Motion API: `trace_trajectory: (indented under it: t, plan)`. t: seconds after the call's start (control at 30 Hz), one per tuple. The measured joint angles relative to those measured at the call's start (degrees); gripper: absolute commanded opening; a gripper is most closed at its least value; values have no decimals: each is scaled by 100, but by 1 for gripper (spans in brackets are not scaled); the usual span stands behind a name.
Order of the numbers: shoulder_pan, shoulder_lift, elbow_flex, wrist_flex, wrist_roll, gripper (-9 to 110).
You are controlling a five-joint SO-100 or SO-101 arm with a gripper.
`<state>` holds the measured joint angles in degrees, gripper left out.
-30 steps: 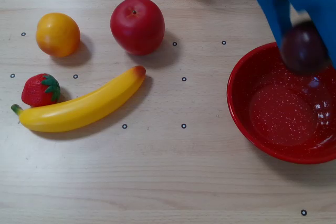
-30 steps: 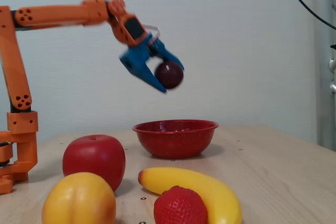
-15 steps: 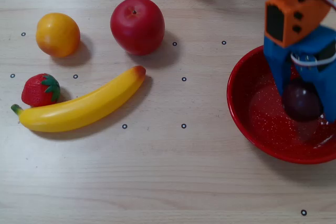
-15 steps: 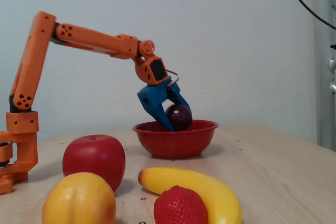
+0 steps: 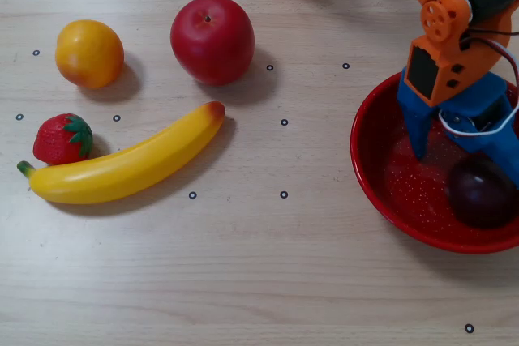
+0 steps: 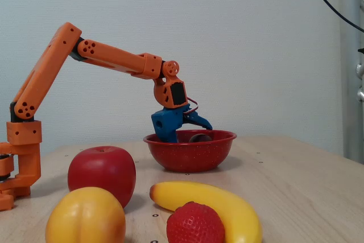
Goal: Put plum in the red bowl.
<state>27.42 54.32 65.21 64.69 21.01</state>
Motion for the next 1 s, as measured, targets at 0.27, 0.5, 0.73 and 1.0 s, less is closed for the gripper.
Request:
trace_trajectory:
  t: [0.27, 0.5, 0.73, 1.0]
  plan:
    - [-97, 1301, 18, 554, -26, 51]
    - [-967, 3261, 1134, 826, -211, 25]
    - [-1283, 5309, 3050, 800, -290, 0]
    - [-2057, 7471, 5871, -562, -545, 0]
